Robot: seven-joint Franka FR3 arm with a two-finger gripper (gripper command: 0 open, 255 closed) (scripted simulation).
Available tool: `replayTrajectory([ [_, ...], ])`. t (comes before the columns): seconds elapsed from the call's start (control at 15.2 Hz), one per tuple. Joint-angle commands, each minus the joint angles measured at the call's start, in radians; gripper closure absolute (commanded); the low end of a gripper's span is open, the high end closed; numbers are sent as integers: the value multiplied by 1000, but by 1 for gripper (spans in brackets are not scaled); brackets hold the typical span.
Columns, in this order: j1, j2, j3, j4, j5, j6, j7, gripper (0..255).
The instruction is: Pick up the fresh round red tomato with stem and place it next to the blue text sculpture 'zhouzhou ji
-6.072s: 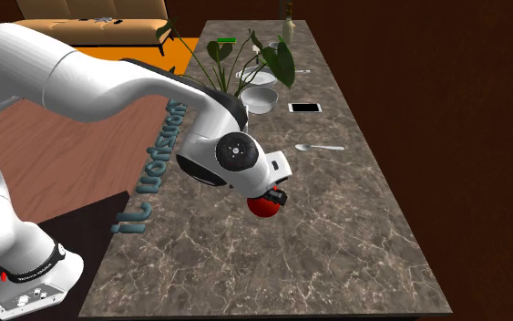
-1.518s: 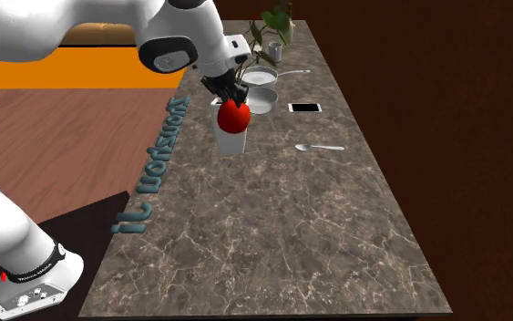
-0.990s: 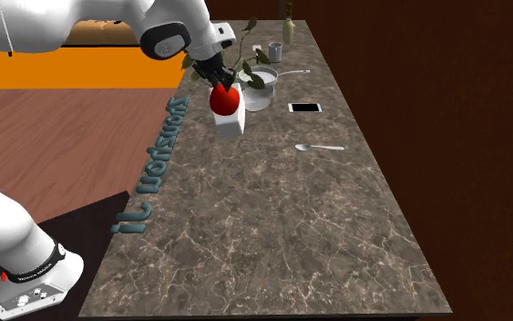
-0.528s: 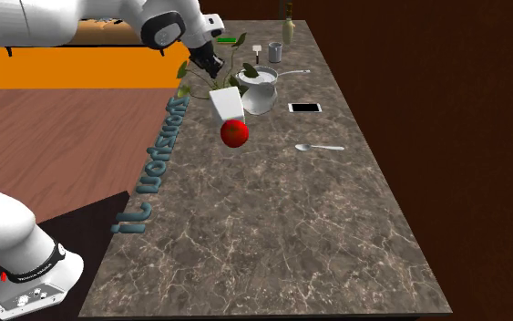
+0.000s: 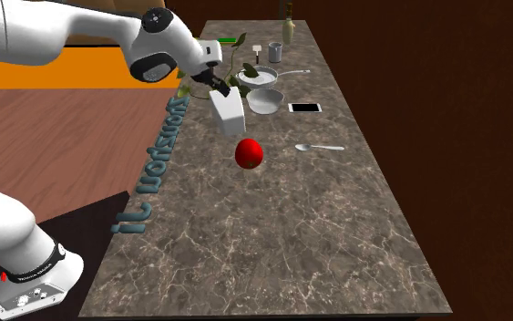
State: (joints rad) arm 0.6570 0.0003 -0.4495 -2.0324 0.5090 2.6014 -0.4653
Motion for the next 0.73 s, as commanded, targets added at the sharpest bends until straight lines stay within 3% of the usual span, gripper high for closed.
replayTrajectory([
  [0.0, 3, -50, -3, -126, 112, 157, -19, 0],
  [0.13, 24, -82, -11, -222, 311, 294, -114, 0],
  [0.2, 52, -91, -25, -255, 463, 355, -207, 0],
  [0.26, 91, -95, -48, -272, 664, 408, -346, 0],
  [0.33, 134, -93, -79, -270, 920, 447, -540, 0],
  [0.46, 165, -81, -126, -237, 1527, 468, -1044, 0],
  [0.53, 132, -78, -124, -235, 1812, 448, -1289, 0],
  [0.59, 82, -80, -108, -254, 2052, 411, -1492, 0],
  [0.66, 33, -85, -87, -291, 2241, 360, -1644, 0],
])
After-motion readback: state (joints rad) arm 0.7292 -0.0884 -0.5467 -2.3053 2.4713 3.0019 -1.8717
